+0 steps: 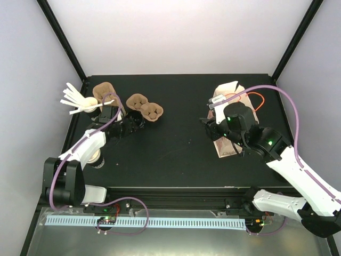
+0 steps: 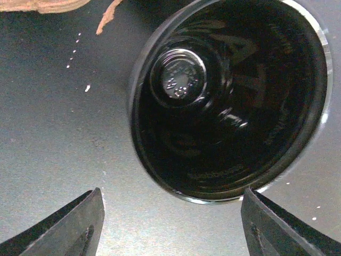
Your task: Pack the takeout coffee
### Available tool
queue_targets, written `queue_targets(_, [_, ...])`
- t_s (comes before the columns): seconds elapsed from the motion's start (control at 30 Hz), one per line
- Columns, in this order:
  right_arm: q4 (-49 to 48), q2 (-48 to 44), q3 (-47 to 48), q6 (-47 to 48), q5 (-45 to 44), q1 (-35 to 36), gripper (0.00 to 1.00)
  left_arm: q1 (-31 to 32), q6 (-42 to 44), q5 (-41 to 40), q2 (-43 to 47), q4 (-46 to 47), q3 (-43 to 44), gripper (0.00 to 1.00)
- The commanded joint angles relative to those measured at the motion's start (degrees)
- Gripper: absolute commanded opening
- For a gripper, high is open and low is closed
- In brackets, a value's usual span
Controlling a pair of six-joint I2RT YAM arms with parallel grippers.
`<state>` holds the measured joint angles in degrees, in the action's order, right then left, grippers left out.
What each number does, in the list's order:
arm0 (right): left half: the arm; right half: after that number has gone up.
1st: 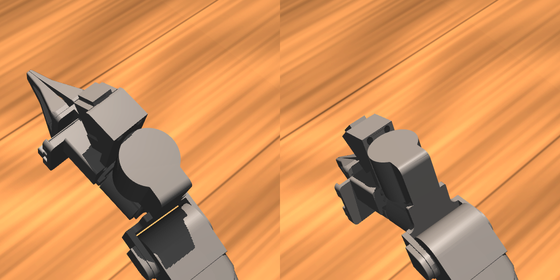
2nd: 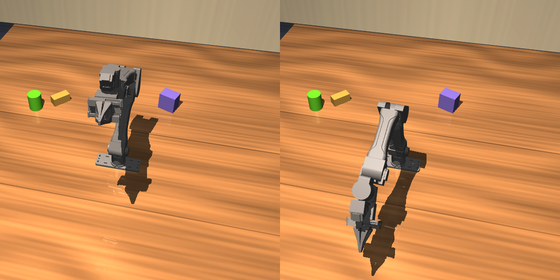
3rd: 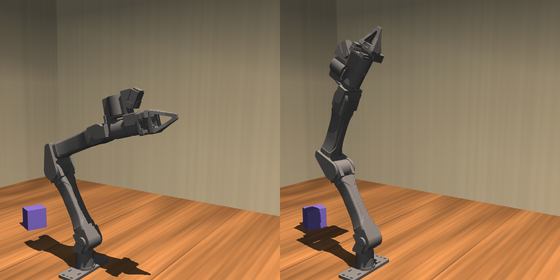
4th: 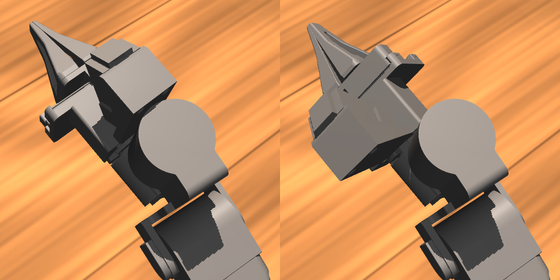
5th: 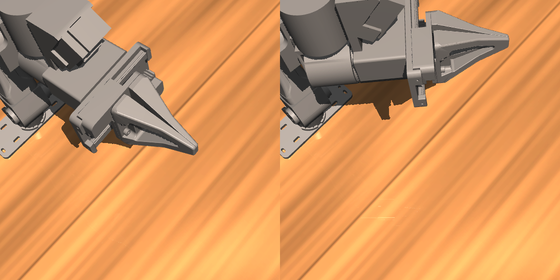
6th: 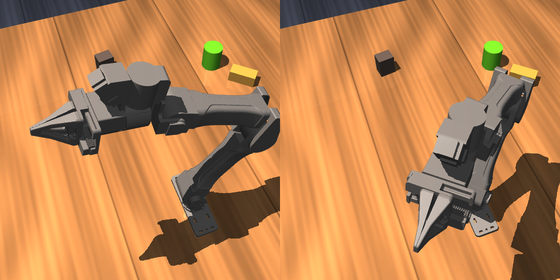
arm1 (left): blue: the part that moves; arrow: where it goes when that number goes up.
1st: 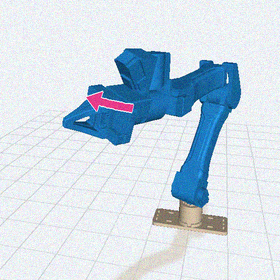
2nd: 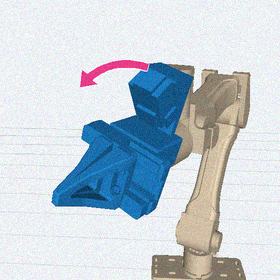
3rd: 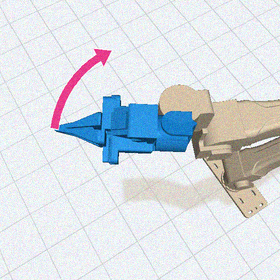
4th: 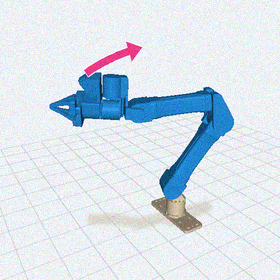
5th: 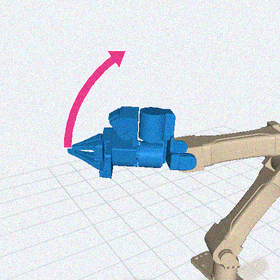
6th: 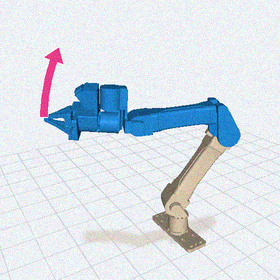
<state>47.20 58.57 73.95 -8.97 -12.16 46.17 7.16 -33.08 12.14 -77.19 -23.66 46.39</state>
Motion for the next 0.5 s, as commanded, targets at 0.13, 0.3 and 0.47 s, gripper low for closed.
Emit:
queue_targets(0.13, [-2.7, 0.8, 0.1, 0.7, 1.4, 0.3, 0.58, 0.1, -0.8, 1.6, 4.9, 1.0, 4.4, 0.80])
queue_targets(0.3, [-3.3, 0.8, 0.1, 0.8, 1.8, 0.2, 0.58, 0.0, -0.8, 1.0, -0.8, 0.2, 7.5, 0.81])
queue_targets(0.47, [-2.9, 0.1, 0.1, 0.8, 1.7, 0.3, 0.58, 0.0, -1.0, 2.2, -5.3, -1.4, 9.4, 0.76])
